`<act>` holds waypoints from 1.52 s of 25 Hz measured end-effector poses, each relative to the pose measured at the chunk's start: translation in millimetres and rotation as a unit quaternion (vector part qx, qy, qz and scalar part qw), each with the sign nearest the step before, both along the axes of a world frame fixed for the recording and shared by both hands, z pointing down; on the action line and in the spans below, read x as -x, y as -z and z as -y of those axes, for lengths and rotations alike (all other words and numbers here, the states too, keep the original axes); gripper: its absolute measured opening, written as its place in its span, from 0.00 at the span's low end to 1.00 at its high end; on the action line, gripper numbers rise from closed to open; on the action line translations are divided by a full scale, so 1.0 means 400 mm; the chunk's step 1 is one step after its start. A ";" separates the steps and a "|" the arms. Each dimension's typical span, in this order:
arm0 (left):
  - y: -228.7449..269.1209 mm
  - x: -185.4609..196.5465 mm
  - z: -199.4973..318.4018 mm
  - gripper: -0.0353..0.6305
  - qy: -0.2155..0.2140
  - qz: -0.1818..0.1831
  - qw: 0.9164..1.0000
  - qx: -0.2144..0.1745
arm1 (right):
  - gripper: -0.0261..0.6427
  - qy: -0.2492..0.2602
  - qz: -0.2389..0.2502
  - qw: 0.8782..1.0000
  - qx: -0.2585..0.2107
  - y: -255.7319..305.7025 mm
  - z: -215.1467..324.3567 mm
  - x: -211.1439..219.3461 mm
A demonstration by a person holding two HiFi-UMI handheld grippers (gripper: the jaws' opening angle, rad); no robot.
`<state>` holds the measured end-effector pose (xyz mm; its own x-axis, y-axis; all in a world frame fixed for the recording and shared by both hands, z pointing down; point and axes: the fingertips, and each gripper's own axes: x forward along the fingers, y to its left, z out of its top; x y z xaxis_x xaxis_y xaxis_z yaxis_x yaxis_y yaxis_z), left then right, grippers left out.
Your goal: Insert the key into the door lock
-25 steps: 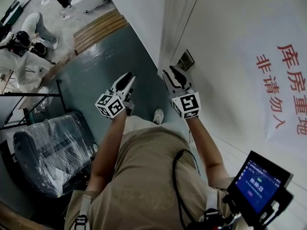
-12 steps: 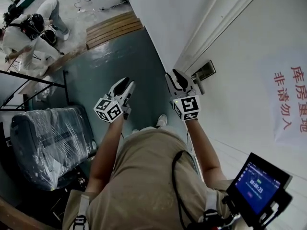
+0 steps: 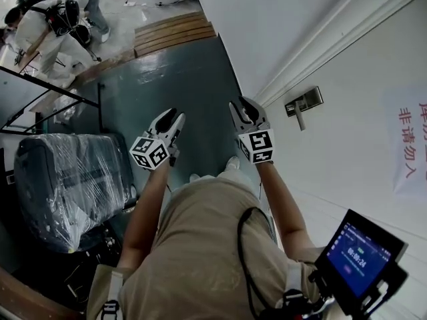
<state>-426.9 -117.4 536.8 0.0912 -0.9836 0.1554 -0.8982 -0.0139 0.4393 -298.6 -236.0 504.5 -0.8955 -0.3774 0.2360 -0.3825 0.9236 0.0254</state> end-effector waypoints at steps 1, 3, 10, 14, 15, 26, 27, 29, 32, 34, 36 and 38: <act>-0.005 0.000 -0.004 0.29 0.003 0.000 1.000 0.003 | 0.19 0.001 -0.002 1.000 0.002 -0.009 0.000 -0.001; -0.013 0.007 -0.019 0.29 0.009 -0.002 1.000 0.006 | 0.19 0.004 -0.007 1.000 0.005 -0.026 -0.008 0.005; -0.041 0.130 -0.192 0.29 0.032 -0.005 0.999 -0.005 | 0.19 0.021 -0.033 0.999 0.000 -0.059 -0.177 0.140; -0.076 0.136 -0.243 0.29 0.042 -0.016 0.999 0.002 | 0.19 0.024 -0.033 0.999 0.018 -0.088 -0.217 0.151; -0.084 0.138 -0.257 0.29 0.046 -0.019 0.999 0.004 | 0.19 0.026 -0.033 0.999 0.021 -0.095 -0.228 0.153; -0.161 0.168 -0.388 0.29 0.077 -0.039 0.996 0.027 | 0.19 0.042 -0.048 0.997 0.036 -0.136 -0.330 0.171; -0.163 0.163 -0.391 0.29 0.078 -0.041 0.996 0.028 | 0.19 0.044 -0.057 0.997 0.033 -0.143 -0.333 0.167; -0.163 0.153 -0.392 0.29 0.079 -0.043 0.996 0.028 | 0.17 0.044 -0.069 0.996 0.027 -0.152 -0.335 0.159; -0.164 0.147 -0.393 0.29 0.081 -0.045 0.995 0.027 | 0.17 0.041 -0.068 0.996 0.027 -0.154 -0.330 0.155; -0.166 0.146 -0.394 0.29 0.083 -0.050 0.995 0.026 | 0.17 0.040 -0.066 0.997 0.027 -0.150 -0.328 0.155; -0.169 0.145 -0.393 0.29 0.084 -0.053 0.995 0.025 | 0.17 0.039 -0.065 0.997 0.025 -0.146 -0.325 0.153; -0.171 0.143 -0.389 0.29 0.083 -0.055 0.995 0.024 | 0.17 0.038 -0.065 0.997 0.023 -0.144 -0.321 0.148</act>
<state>-484.1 38.1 605.0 -0.0537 -0.9784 0.1998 -0.8332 0.1542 0.5311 -357.8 -107.5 562.2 -0.8819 -0.2956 0.3673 -0.3079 0.9511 0.0262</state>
